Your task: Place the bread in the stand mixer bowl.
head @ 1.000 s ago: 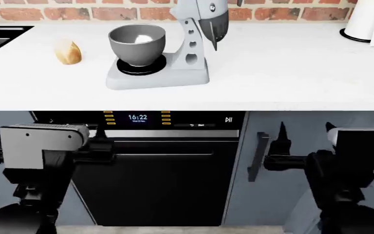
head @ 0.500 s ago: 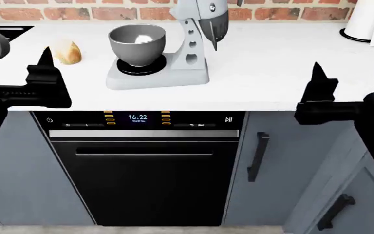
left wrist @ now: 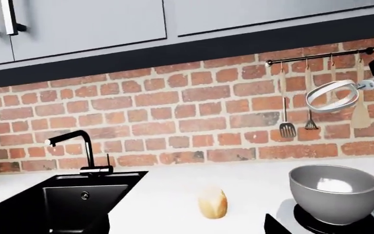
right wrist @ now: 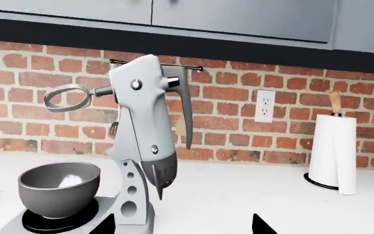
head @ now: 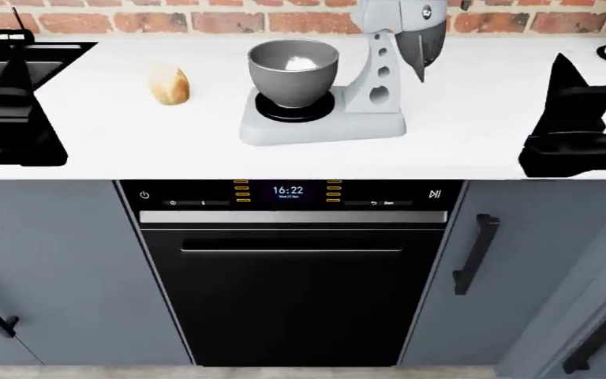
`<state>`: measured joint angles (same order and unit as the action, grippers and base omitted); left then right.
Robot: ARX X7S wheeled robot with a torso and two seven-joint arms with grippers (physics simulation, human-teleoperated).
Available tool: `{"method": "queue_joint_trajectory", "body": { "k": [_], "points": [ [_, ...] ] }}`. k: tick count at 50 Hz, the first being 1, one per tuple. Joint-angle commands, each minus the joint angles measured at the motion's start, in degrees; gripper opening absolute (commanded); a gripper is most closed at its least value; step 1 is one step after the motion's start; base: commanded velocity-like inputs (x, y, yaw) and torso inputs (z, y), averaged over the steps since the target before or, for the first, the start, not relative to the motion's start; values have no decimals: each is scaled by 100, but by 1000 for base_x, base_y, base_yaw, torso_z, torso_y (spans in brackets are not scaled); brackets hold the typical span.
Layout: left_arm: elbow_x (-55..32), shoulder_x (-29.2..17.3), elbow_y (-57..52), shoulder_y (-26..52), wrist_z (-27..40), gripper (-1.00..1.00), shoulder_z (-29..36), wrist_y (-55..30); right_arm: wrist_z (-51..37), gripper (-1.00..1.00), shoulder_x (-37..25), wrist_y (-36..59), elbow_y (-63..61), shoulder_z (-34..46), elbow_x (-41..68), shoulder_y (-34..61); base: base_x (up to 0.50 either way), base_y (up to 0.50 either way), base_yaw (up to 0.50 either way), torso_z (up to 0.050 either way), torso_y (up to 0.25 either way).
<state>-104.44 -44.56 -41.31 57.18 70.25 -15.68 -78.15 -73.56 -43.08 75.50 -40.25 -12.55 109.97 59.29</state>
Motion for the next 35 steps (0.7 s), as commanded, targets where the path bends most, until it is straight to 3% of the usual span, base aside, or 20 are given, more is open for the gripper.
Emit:
{"method": "queue_joint_trajectory", "body": {
  "k": [1, 9, 35],
  "points": [
    [-273, -46, 5, 384, 206, 100, 224, 254, -448, 100, -594, -564, -296, -106, 695, 776, 0, 0, 0, 0, 0],
    [-139, 47, -6, 422, 121, 100, 362, 251, -1331, 100, -1841, -1632, -419, 735, 2253, 2448, 0, 0, 0, 0, 0],
    [310, 146, -75, 117, -174, 100, 424, 242, -1426, 100, -2944, -2270, -372, 2011, 3327, 4823, 484, 0, 0, 0, 0]
  ]
}}
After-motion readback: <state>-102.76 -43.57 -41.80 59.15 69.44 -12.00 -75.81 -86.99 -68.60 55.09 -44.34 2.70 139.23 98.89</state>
